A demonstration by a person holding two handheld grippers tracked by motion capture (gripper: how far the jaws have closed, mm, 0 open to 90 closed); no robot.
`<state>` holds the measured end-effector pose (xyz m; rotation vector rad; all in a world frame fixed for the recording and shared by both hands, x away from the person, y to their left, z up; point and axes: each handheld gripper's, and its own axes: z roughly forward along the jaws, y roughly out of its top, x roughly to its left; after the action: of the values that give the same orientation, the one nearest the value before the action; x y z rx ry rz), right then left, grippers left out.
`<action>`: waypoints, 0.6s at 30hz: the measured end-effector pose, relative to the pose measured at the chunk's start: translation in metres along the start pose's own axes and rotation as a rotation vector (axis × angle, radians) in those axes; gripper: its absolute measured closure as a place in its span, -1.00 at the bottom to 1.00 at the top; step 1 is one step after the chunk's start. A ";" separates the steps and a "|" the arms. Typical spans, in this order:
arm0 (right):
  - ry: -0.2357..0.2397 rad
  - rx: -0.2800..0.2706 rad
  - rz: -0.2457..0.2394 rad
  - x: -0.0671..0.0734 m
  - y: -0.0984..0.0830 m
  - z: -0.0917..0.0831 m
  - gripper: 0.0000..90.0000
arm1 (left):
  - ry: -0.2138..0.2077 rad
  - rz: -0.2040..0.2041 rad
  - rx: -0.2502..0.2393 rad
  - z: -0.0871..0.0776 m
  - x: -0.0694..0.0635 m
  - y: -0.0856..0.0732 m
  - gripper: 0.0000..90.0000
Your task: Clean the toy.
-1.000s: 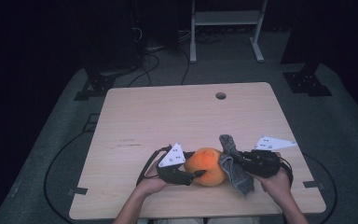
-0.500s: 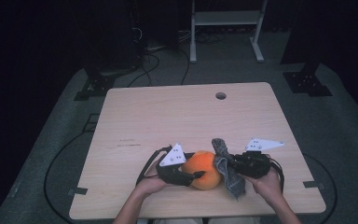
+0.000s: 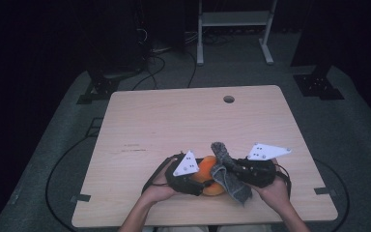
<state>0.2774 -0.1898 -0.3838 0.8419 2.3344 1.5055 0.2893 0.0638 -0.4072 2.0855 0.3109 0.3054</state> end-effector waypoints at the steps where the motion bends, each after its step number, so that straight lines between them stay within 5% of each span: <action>1: -0.007 0.006 0.009 -0.002 -0.003 0.000 0.71 | -0.005 -0.001 -0.005 0.001 0.001 0.000 -0.44; 6: -0.018 0.021 0.019 -0.007 -0.009 0.001 0.72 | -0.013 0.023 -0.006 0.003 0.001 -0.002 -0.62; 12: -0.043 0.042 0.004 -0.007 -0.010 0.001 0.72 | -0.008 -0.025 -0.080 -0.012 0.012 -0.002 -0.66; 18: -0.042 0.057 0.030 -0.016 -0.016 -0.002 0.72 | -0.022 -0.049 -0.063 -0.008 0.019 -0.015 -0.71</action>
<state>0.2838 -0.2050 -0.3992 0.9176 2.3550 1.4250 0.3029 0.0841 -0.4138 2.0152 0.3347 0.2592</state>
